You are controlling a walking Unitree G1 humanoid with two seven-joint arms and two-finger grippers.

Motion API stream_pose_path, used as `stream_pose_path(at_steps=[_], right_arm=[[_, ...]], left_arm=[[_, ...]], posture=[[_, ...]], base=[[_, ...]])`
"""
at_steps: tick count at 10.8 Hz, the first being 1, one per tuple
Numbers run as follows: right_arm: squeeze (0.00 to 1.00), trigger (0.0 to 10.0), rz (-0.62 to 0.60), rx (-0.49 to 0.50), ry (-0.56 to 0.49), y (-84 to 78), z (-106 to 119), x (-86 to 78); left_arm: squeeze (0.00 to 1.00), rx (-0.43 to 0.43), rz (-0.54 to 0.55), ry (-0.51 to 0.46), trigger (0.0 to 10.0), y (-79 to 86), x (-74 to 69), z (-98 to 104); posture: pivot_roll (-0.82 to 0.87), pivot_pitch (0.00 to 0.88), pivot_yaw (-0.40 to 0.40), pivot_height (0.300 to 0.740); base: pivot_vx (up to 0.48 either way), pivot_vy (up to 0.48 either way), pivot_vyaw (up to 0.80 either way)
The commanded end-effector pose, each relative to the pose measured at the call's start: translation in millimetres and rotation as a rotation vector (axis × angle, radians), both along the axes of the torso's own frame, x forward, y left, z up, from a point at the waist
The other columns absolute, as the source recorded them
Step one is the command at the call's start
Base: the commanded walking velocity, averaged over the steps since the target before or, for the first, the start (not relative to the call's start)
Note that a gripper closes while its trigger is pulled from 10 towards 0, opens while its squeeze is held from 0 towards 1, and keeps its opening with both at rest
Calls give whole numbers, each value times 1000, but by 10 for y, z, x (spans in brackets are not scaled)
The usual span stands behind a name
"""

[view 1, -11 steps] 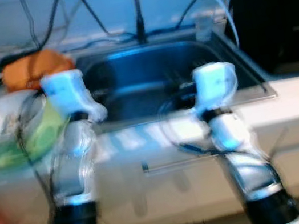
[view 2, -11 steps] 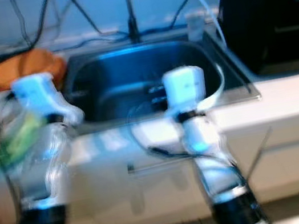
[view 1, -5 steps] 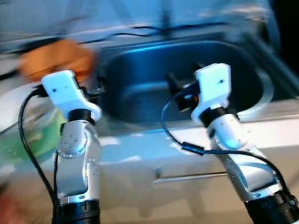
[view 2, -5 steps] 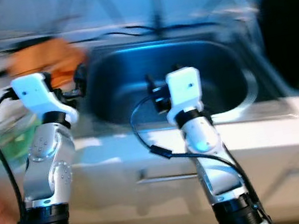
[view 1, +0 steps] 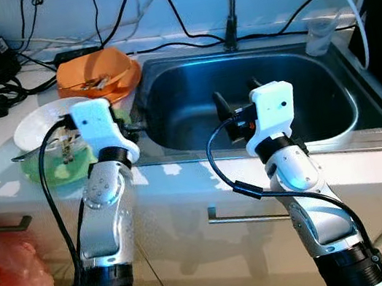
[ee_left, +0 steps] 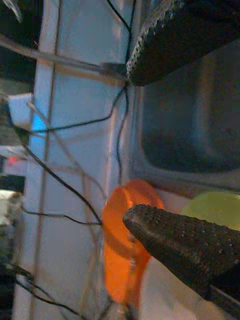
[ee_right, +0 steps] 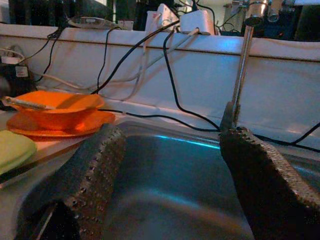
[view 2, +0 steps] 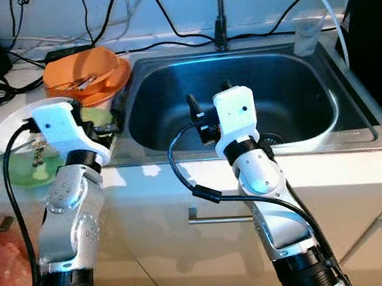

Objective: Kitchen organization

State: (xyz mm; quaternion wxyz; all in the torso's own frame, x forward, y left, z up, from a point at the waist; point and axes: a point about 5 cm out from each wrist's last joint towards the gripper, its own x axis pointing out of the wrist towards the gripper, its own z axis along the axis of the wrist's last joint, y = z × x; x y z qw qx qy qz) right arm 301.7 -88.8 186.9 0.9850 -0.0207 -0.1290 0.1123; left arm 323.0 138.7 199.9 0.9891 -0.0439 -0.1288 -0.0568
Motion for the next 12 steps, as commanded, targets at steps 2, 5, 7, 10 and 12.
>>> stream_pose_path(at_steps=[2, 5, 7, 10, 12], right_arm=[[0, 10000, 1, 8, -4, -10, 20, 13], [0, 10000, 30, 5, 5, 33, 15, 52], [0, 10000, 41, -2, 4, 41, 25, 79], [0, 10000, 43, -2, 6, 44, 21, 100], [0, 10000, 54, -4, 5, 62, 28, 115]], left_arm=[[0, 85, 40, -96, 10000, 152, -134, 124], [0, 189, 50, -141, 10000, 208, -338, 113], [0, 198, 48, -135, 10000, 222, -387, 83], [0, 239, 41, -189, 10000, 211, -418, 202], [0, 262, 42, -165, 10000, 268, -486, 121]], posture=[[10, 30, 3, 740], [44, 34, -21, 740], [51, 31, -29, 740], [61, 29, -34, 740], [69, 32, -45, 740]], base=[[0, 0, 0], [0, 0, 0], [0, 0, 0], [0, 0, 0], [0, 0, 0]])
